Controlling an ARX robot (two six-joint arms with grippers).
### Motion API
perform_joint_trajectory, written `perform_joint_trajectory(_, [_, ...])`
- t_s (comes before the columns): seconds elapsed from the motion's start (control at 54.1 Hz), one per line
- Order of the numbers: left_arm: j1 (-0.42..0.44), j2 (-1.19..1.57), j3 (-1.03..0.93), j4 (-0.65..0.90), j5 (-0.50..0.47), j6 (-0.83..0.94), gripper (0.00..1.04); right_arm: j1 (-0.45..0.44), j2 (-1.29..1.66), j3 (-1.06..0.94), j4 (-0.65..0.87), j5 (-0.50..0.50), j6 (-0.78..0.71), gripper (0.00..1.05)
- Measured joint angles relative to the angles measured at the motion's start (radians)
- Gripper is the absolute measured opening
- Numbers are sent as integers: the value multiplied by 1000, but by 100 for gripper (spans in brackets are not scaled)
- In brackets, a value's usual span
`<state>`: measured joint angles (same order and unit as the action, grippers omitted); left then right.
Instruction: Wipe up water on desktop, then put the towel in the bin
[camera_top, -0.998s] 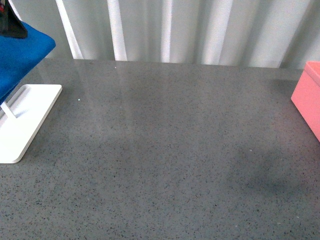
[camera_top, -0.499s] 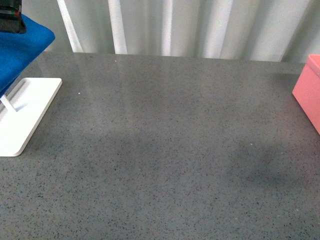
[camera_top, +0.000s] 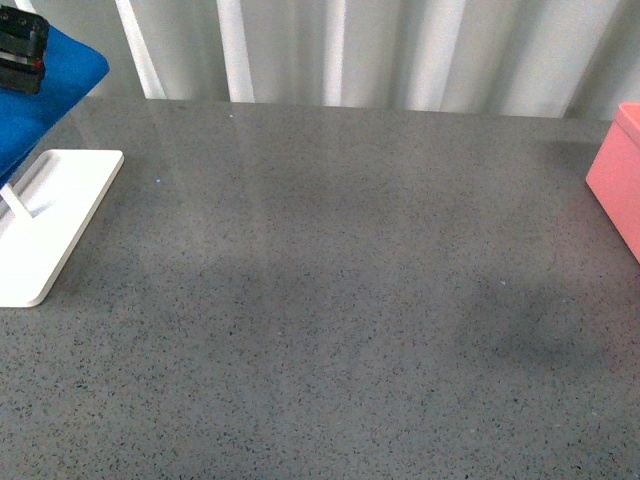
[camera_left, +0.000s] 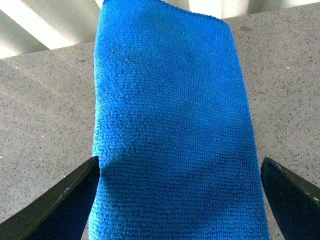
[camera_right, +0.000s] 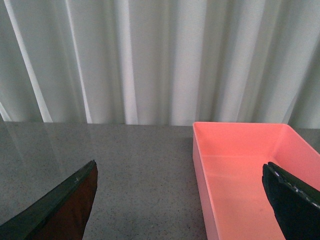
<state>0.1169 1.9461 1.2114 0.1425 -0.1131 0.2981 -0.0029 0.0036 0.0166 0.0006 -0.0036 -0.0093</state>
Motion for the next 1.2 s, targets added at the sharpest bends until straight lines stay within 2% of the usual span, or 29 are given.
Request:
perform_joint_trajectory(0.166, [-3, 23, -16, 28, 2, 20, 96, 0, 0, 0, 0, 0, 0, 98])
perform_joint_trajectory(0.333, [6, 38, -29, 64, 4, 31, 59, 0, 0, 0, 0, 0, 0, 98])
perform_joint_trajectory(0.444, [14, 38, -36, 84, 8, 34, 38, 0, 0, 0, 0, 0, 0, 98])
perform_joint_trajectory(0.684, [21, 42, -51, 113, 28, 35, 5, 0, 0, 0, 0, 0, 0, 98])
perform_joint_trajectory(0.887, [18, 34, -67, 109, 51, 38, 4, 0, 0, 0, 0, 0, 0, 98])
perform_joint_trajectory(1.202, [25, -126, -10, -1, 103, 23, 4, 0, 0, 0, 0, 0, 0, 98])
